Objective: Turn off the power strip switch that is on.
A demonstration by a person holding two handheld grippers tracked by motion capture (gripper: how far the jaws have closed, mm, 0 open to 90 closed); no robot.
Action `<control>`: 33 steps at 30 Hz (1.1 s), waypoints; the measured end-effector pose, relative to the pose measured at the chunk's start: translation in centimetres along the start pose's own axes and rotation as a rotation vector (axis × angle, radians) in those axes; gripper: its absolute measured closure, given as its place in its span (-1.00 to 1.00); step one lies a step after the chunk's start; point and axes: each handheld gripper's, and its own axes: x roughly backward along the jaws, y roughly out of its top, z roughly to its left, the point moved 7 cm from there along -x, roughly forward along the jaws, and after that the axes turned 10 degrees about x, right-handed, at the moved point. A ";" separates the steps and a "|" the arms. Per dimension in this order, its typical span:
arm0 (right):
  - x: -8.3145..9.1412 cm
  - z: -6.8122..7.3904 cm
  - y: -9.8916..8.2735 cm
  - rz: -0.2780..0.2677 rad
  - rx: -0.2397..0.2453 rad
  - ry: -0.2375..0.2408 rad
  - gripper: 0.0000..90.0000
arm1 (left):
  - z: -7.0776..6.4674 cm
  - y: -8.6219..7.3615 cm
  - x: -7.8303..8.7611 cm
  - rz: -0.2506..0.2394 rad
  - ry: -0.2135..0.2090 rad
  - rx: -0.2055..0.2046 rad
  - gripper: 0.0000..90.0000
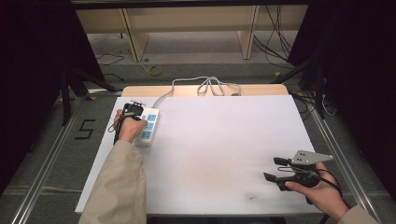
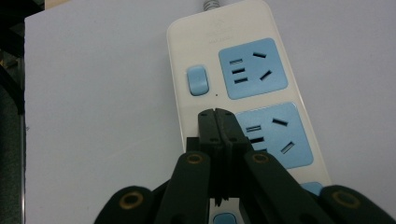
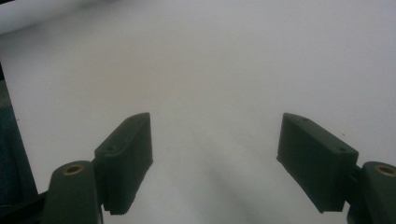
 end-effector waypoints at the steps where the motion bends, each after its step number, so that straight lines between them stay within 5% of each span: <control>1: 0.0 0.0 0.0 0.000 0.000 -0.001 -0.41 | 0.0 0.0 0.0 0.002 0.003 -0.008 1.00; 9: 0.0 0.1 0.0 0.004 0.002 0.007 -0.41 | 0.1 -0.1 0.1 0.010 -0.011 0.038 1.00; 33: 0.0 0.3 0.0 0.006 0.008 0.016 -0.41 | 0.1 -0.3 0.1 0.041 -0.008 0.025 1.00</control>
